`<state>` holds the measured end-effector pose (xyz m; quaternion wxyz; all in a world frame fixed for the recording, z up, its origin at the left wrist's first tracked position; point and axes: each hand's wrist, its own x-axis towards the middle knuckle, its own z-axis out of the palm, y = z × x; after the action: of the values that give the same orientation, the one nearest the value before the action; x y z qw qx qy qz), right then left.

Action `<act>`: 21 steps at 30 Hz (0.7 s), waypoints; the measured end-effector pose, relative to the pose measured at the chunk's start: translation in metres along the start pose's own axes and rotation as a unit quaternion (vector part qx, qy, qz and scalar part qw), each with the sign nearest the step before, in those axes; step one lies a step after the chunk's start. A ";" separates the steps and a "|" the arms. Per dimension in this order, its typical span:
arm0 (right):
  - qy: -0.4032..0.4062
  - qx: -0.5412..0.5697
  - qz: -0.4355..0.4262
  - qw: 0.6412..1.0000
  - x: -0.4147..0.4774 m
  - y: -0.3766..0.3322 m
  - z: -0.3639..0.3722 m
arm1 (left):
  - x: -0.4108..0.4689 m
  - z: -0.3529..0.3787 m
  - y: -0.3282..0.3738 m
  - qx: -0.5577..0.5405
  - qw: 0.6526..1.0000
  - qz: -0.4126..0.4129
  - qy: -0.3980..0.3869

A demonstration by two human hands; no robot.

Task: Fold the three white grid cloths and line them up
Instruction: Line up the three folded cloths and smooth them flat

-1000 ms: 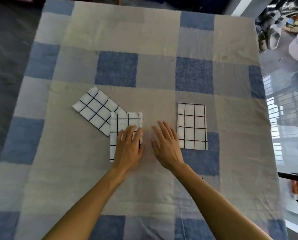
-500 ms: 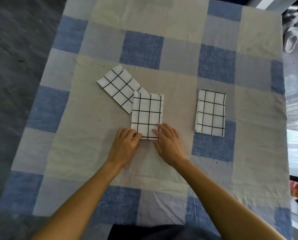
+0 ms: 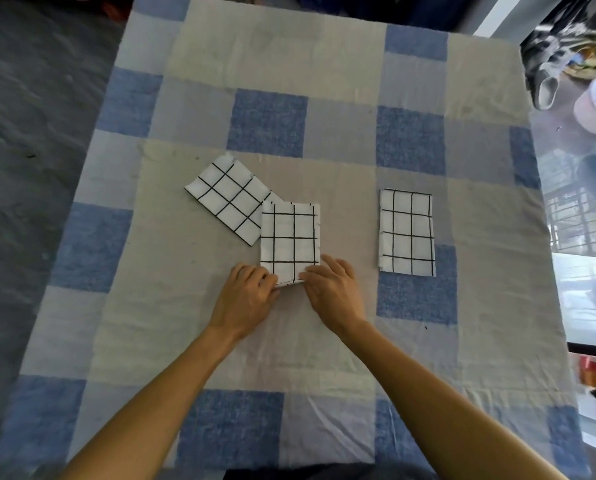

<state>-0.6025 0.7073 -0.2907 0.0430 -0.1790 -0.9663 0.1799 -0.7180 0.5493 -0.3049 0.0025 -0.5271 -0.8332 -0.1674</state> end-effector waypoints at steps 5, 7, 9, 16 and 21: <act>0.038 -0.001 -0.005 0.999 0.011 0.012 -0.013 | 0.015 0.000 -0.002 0.017 0.999 0.031 -0.006; 0.071 -0.012 -0.010 0.997 0.020 0.020 -0.022 | 0.034 -0.006 -0.001 0.027 0.999 0.034 0.007; 0.107 -0.020 -0.008 0.994 0.034 0.030 -0.033 | 0.061 -0.012 0.000 0.038 0.998 0.037 0.028; 0.173 -0.057 0.003 0.983 0.072 0.064 -0.056 | 0.132 -0.020 0.003 0.072 0.990 0.078 0.094; 0.103 -0.049 0.024 0.993 0.040 0.072 -0.026 | 0.101 0.016 0.008 0.056 0.993 0.108 0.013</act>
<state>-0.6123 0.7927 -0.2921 0.1289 -0.2214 -0.9599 0.1136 -0.7535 0.6454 -0.2993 0.0608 -0.6104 -0.7796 -0.1266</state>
